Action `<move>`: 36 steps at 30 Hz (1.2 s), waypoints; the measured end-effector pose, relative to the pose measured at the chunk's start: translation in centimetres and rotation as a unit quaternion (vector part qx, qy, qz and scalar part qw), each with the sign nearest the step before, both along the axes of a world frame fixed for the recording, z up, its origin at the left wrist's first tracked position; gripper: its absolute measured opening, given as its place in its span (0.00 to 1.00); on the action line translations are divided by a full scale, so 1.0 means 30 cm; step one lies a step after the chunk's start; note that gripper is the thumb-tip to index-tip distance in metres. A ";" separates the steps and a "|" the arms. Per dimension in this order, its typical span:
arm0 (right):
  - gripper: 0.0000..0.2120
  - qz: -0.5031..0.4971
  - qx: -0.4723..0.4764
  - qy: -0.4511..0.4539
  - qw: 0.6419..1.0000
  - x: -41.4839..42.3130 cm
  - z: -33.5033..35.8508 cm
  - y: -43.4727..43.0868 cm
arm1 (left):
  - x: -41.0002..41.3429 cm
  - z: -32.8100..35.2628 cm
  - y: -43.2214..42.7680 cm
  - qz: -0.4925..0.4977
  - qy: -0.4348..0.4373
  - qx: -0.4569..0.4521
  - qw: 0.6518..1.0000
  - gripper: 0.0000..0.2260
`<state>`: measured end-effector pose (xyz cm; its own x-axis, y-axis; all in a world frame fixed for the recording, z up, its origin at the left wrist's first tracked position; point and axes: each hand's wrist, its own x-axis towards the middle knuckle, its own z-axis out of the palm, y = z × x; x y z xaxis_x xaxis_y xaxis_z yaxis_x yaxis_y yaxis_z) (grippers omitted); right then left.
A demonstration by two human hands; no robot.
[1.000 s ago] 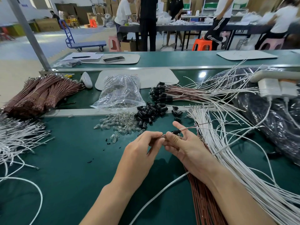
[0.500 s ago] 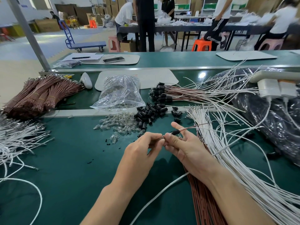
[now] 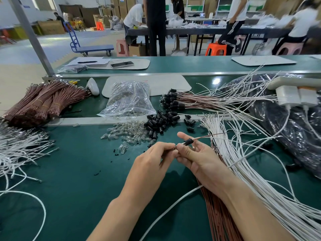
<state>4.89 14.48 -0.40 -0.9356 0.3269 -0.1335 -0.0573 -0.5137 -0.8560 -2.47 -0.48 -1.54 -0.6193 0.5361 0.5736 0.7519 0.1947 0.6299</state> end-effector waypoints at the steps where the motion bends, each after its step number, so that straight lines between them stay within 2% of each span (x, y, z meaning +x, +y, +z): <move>1: 0.30 0.002 0.000 0.002 1.000 -0.001 0.002 0.000 | 0.002 0.001 0.000 -0.001 0.012 -0.005 1.000 0.07; 5: 0.25 0.008 -0.007 0.007 1.000 -0.003 0.003 -0.001 | 0.005 0.011 0.004 0.008 0.052 -0.003 0.999 0.09; 10: 0.18 -0.002 -0.007 0.007 1.000 -0.001 -0.006 0.005 | -0.001 0.007 0.002 0.014 0.043 -0.002 0.999 0.07; 17: 0.18 -0.006 -0.032 0.010 0.999 0.002 -0.007 0.001 | -0.003 -0.013 0.008 0.006 -0.013 0.035 0.999 0.06; 27: 0.18 0.000 -0.019 0.011 1.000 0.000 -0.001 -0.004 | 0.000 0.003 0.002 -0.009 0.013 -0.005 1.000 0.07; 36: 0.22 -0.017 0.008 -0.004 1.000 -0.002 0.003 -0.003 | 0.001 0.010 -0.001 0.018 0.046 -0.031 0.998 0.05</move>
<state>4.82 14.39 -0.30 -0.9228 0.3607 -0.1356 -0.0678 -0.4983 -0.8644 -2.45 -0.51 -1.23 -0.5847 0.5504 0.5960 0.7981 0.2585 0.5443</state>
